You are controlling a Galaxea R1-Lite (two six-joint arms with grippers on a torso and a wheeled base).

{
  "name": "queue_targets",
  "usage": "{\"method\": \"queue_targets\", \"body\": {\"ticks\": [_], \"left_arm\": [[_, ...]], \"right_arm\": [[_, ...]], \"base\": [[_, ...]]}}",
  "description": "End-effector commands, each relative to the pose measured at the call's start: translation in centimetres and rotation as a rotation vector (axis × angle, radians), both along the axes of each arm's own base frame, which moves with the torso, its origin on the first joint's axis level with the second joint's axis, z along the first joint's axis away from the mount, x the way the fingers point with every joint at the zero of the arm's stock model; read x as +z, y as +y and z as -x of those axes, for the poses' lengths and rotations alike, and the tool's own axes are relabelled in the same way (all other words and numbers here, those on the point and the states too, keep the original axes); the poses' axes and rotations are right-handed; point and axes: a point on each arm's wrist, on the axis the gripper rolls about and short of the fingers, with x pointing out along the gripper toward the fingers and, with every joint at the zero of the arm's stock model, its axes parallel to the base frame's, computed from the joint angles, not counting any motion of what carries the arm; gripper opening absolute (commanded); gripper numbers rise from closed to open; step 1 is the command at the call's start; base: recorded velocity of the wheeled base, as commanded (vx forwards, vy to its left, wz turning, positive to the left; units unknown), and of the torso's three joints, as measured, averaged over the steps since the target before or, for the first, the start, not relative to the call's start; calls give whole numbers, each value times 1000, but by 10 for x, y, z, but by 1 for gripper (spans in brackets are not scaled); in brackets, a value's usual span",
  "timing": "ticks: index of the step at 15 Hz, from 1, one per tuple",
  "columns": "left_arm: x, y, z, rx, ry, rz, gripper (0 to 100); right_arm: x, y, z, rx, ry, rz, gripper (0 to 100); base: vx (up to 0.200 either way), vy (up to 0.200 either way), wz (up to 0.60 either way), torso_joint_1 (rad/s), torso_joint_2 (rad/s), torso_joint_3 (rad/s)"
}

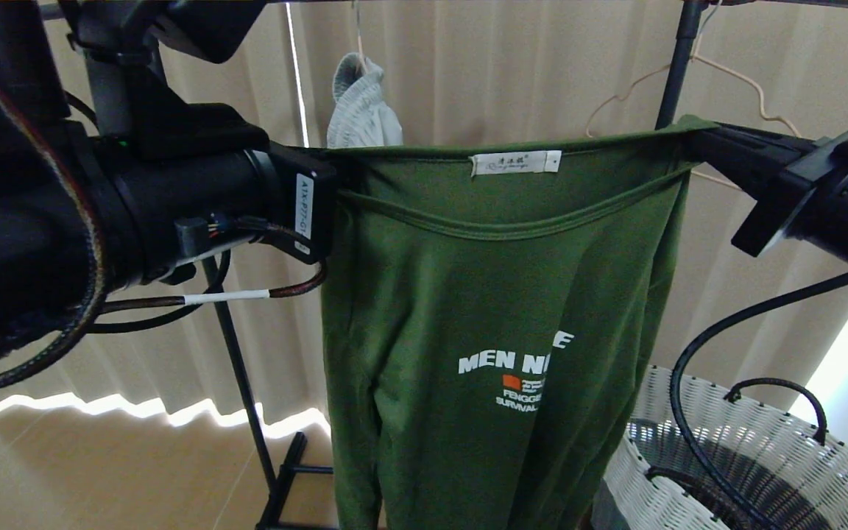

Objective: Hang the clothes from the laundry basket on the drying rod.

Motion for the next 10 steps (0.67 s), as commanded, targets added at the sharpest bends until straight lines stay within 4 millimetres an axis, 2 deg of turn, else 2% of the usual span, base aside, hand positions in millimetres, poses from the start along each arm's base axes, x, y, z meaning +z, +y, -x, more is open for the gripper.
{"method": "queue_targets", "body": {"ticks": [1,3,6,10], "left_arm": [[-6,-11,-13,28,18,-18,0],[-5,-21,-25,73,15,-14,0],[-4,-31,-42,111,-9,12,0],[-8,-35,-47,136,-18,19,0]], "right_arm": [[7,-11,20,3,-20,-10,0],[7,-17,38,24,14,10,0],[9,-16,55,90,22,16,0],[7,-14,54,90,33,23,0]], "base": [[0,0,0,0,0,0],[0,0,0,0,0,0],[0,0,0,0,0,0],[0,0,0,0,0,0]]}}
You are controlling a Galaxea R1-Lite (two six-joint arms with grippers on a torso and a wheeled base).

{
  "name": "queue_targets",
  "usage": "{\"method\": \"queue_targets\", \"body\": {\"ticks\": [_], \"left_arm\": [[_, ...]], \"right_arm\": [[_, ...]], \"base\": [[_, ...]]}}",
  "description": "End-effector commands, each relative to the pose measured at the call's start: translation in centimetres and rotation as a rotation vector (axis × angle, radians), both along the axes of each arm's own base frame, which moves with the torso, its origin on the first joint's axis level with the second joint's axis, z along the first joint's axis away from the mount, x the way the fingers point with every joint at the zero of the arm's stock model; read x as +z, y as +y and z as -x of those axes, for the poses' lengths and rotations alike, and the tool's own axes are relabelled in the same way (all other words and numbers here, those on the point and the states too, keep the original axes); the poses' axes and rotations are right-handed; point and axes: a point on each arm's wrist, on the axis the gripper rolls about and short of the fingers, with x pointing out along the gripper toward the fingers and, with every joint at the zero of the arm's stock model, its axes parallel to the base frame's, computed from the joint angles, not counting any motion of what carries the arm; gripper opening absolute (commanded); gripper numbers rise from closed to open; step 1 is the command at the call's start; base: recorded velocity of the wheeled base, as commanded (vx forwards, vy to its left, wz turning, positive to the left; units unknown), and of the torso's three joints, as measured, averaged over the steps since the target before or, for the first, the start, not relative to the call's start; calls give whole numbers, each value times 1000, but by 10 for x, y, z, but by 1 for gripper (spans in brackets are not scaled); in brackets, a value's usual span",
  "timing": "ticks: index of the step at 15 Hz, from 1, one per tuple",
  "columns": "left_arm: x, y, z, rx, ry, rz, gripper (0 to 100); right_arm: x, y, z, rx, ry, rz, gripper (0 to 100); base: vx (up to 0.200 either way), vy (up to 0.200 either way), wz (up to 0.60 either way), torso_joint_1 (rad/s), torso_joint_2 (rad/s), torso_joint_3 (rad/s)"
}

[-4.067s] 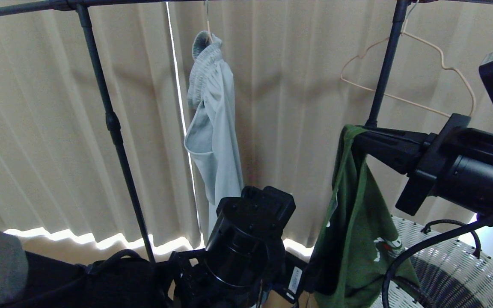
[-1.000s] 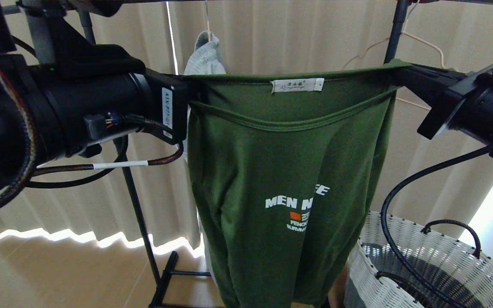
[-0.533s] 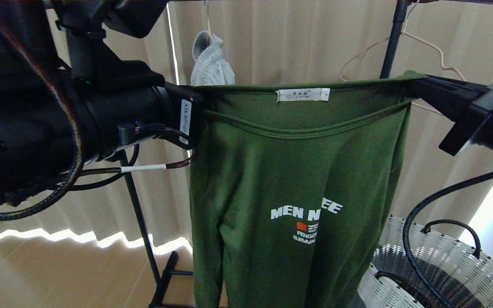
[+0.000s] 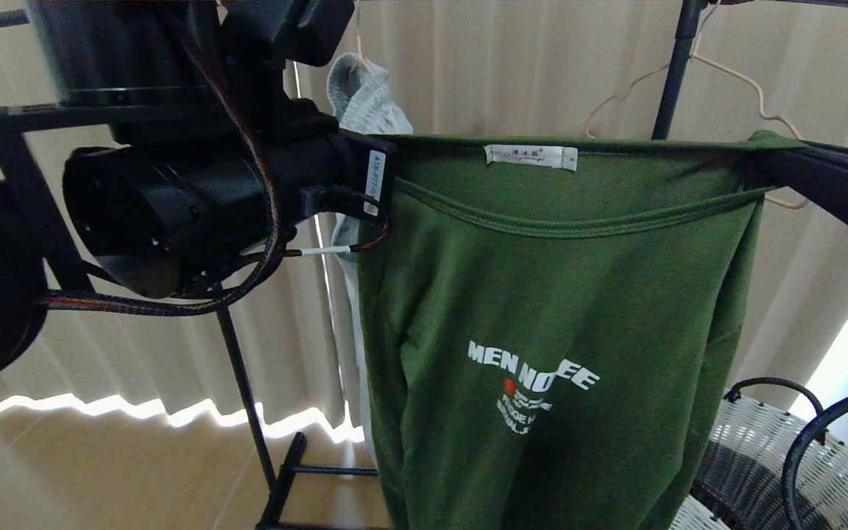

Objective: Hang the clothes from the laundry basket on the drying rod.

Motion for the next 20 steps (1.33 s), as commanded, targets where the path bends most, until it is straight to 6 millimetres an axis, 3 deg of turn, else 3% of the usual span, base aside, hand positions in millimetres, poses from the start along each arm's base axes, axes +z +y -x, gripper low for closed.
{"method": "queue_targets", "body": {"ticks": [1,3,7,10,12,15,20], "left_arm": [[-5,-3,-3,0,11,-11,0],[-4,-1,-1,0,11,-11,0],[10,24,27,-13,4,-31,0],[10,50,59,-74,69,-90,0],[2,62,79,-209,103,-109,0],[-1,64,92,-289,87,-135,0],[-6,57,98,-335,99,-151,0]], "right_arm": [[0,0,1,0,-2,-1,0],[-1,3,-4,-5,6,7,0],[-4,13,-25,-23,33,25,0],[0,19,-61,-87,42,24,0],[-7,30,-88,-100,27,11,0],[-10,44,-112,-99,-6,-10,0],[-7,52,-127,-99,-14,-17,0]], "base": [[0,0,0,0,0,0],[0,0,0,0,0,0],[0,0,0,0,0,0],[0,0,0,0,0,0],[0,0,0,0,0,0],[0,0,0,0,0,0],[0,0,0,0,0,0]]}}
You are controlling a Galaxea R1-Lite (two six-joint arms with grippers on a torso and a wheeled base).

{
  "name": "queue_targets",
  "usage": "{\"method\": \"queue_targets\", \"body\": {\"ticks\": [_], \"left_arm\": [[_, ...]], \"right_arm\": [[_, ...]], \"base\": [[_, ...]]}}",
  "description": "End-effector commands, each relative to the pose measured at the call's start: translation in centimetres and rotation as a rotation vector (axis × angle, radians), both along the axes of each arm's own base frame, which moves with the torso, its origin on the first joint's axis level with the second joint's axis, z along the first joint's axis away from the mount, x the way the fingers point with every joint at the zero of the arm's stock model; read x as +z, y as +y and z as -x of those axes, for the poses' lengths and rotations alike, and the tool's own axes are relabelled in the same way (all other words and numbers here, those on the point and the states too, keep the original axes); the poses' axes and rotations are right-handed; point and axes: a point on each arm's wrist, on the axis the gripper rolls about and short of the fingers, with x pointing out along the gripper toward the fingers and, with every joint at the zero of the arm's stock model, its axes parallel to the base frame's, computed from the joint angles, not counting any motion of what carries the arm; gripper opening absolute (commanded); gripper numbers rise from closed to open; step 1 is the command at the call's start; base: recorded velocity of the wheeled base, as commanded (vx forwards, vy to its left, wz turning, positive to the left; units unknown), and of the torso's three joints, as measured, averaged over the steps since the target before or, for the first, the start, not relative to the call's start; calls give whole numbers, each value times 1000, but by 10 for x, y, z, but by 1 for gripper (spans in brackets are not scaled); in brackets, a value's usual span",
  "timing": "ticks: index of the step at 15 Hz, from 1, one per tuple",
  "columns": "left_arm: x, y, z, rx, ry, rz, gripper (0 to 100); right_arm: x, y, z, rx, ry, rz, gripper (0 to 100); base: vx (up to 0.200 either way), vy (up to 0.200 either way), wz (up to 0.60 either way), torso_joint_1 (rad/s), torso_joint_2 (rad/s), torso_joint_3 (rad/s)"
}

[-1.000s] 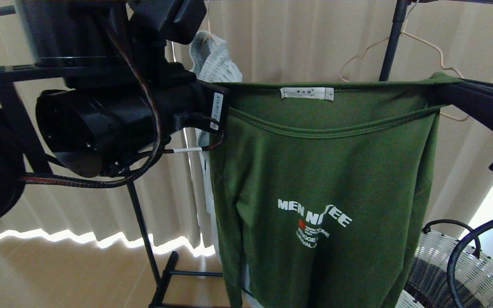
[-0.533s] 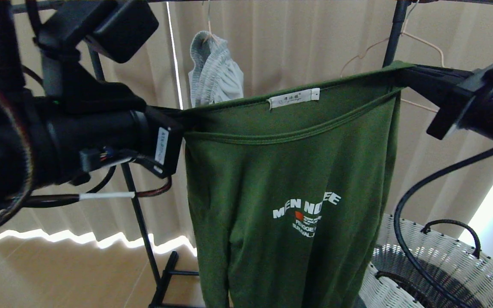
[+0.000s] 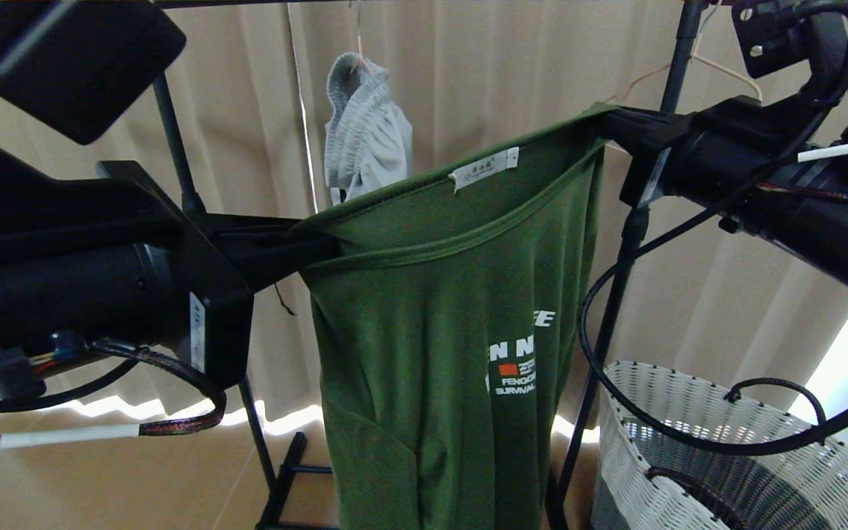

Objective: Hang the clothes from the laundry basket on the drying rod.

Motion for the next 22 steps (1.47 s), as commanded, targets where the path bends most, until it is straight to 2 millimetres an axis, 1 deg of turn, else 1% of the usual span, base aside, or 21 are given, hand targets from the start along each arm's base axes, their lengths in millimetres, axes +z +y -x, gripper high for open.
{"method": "queue_targets", "body": {"ticks": [1,5,7,9,11,12,13,14,15,17,19,22], "left_arm": [[0,0,2,-5,-2,2,0],[1,-1,0,-4,-3,3,0],[2,-2,-2,4,-5,6,0],[-2,-6,-6,7,6,-6,0],[5,-8,-24,87,-9,-5,0],[8,-7,-28,117,-19,-5,0],[13,-3,-39,185,-42,-15,0],[13,-2,-42,196,-47,-18,0],[21,-2,-50,221,-87,18,0],[28,-8,-59,245,-144,64,0],[28,-12,-63,255,-180,47,0],[28,-11,-63,255,-183,44,0]], "right_arm": [[-6,4,-7,0,16,9,0],[-2,1,-3,-11,3,4,0],[1,-5,4,-20,5,6,0],[0,-7,7,-20,13,11,0],[11,-13,18,-22,-19,-7,0],[14,-15,21,-22,-28,-13,0],[18,-21,32,-22,-25,-11,0],[19,-23,36,-22,-24,-10,0],[19,-31,51,-22,-7,-1,0],[13,-39,66,-19,17,13,0],[1,-43,74,-19,45,29,0],[1,-44,75,-17,42,28,0]], "base": [[0,0,0,0,0,0],[0,0,0,0,0,0],[0,0,0,0,0,0],[0,0,0,0,0,0],[0,0,0,0,0,0],[0,0,0,0,0,0],[0,0,0,0,0,0],[0,0,0,0,0,0],[0,0,0,0,0,0],[0,0,0,0,0,0],[0,0,0,0,0,0],[0,0,0,0,0,0]]}}
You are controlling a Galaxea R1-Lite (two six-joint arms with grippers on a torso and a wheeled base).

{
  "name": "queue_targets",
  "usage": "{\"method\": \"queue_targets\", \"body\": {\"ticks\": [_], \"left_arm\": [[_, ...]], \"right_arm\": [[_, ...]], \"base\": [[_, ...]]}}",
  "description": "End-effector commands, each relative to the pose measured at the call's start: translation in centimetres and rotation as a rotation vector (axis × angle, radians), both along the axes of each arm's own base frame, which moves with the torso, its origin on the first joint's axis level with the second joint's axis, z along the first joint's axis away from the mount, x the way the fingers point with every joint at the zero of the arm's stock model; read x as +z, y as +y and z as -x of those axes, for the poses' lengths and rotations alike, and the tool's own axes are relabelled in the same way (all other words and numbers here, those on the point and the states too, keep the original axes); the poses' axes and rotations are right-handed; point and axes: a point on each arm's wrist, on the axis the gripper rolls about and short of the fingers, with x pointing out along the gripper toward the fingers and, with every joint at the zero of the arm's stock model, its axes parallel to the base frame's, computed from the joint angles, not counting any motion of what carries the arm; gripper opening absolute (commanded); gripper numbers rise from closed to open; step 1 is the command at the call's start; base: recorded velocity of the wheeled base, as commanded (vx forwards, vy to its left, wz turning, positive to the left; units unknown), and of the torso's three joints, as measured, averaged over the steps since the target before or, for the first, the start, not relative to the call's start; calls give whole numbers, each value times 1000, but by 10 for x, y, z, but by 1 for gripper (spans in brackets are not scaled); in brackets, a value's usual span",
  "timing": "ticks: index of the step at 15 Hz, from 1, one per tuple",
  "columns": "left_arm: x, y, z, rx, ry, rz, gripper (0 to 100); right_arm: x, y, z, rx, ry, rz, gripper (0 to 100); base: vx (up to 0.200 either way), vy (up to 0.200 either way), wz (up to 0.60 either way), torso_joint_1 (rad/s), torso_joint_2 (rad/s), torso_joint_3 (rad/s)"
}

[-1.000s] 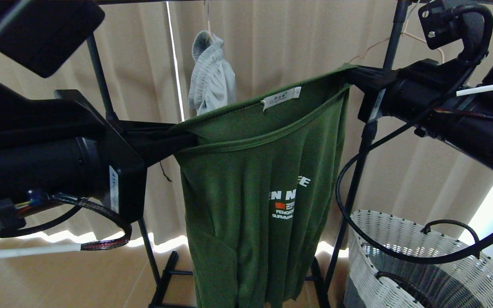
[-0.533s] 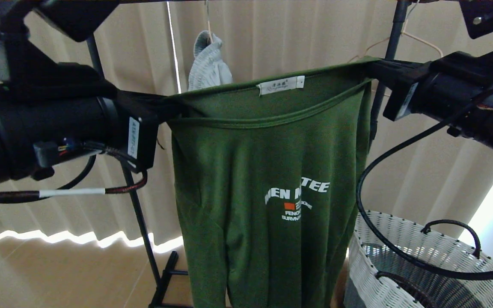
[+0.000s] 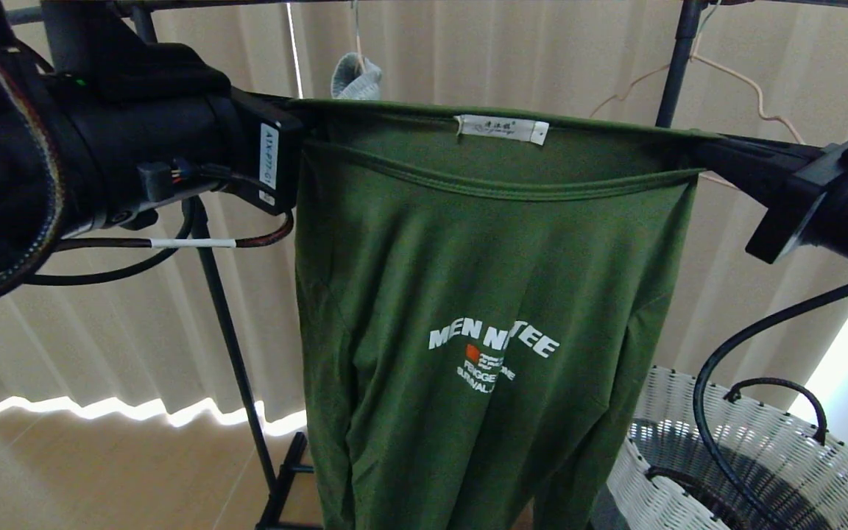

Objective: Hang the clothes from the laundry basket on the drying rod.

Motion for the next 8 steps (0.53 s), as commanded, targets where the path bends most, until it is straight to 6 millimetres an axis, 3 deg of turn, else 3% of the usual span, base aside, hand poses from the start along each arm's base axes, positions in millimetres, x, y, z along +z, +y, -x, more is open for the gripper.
{"method": "queue_targets", "body": {"ticks": [1,5,8], "left_arm": [[-6,-2,-2,2,16,-11,0],[-9,0,0,7,12,-1,0],[-6,2,2,5,-5,6,0]], "right_arm": [[1,-2,4,1,-9,-4,0],[-16,-2,5,3,36,17,0],[-8,-2,3,6,-1,-3,0]], "base": [[0,0,0,0,0,0],[0,0,0,0,0,0],[0,0,0,0,0,0]]}}
